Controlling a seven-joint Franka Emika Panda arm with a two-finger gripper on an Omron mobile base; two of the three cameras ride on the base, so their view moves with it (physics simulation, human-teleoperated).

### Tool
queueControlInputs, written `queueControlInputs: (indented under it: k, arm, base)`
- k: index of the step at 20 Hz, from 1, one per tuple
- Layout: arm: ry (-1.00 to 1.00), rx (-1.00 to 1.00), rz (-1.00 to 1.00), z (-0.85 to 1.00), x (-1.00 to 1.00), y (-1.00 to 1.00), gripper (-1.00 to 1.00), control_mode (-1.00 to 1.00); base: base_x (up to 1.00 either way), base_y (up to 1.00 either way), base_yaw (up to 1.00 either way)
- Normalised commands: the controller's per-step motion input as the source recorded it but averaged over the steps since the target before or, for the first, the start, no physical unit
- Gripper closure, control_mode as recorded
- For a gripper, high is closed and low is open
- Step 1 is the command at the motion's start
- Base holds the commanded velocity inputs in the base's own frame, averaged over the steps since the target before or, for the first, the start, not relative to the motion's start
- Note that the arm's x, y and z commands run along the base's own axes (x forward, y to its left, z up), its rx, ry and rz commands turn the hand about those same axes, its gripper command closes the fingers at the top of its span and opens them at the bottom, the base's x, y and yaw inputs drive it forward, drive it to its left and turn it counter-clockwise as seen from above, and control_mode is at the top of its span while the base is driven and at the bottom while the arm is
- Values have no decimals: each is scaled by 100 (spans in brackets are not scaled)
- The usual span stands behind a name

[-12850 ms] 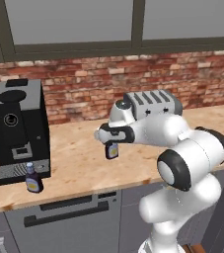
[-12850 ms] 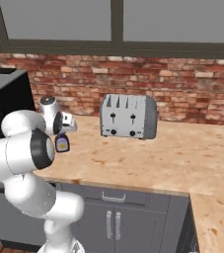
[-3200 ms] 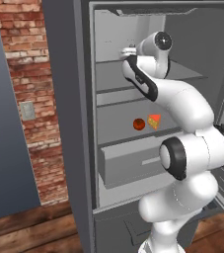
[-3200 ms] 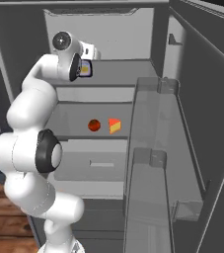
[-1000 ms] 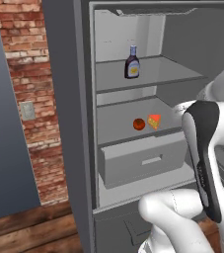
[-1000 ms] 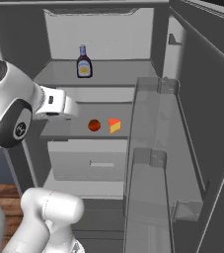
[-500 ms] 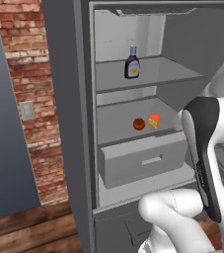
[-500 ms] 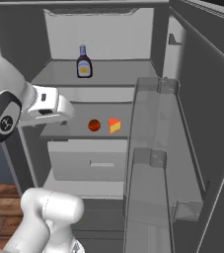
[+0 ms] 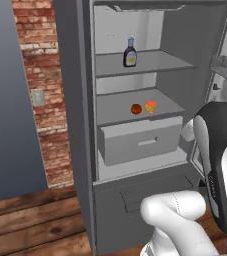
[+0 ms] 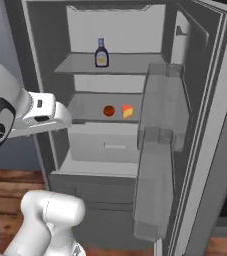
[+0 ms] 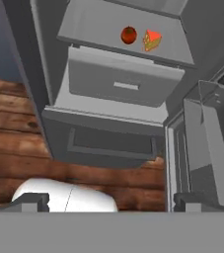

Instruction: Place the condiment bottle and condiment bottle from the counter to the top shelf of the fridge. If the existing items in the fridge are on the top shelf, move them to other shelves.

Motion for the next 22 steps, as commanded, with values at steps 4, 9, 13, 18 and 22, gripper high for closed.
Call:
queueControlInputs:
  k: [4, 9, 13, 18, 22]
  arm:
    - [0, 0, 0, 0, 0, 0, -100, 100]
    - [0, 0, 0, 0, 0, 0, -100, 100]
    - [0, 0, 0, 0, 0, 0, -100, 100]
    - [0, 0, 0, 0, 0, 0, -100, 100]
    - [0, 0, 0, 0, 0, 0, -100, 100]
  base:
    - [-100, 25, 2]
    - [-100, 45, -6]
    - [-100, 62, -17]
    - [-84, 24, -65]
    - [-11, 5, -97]
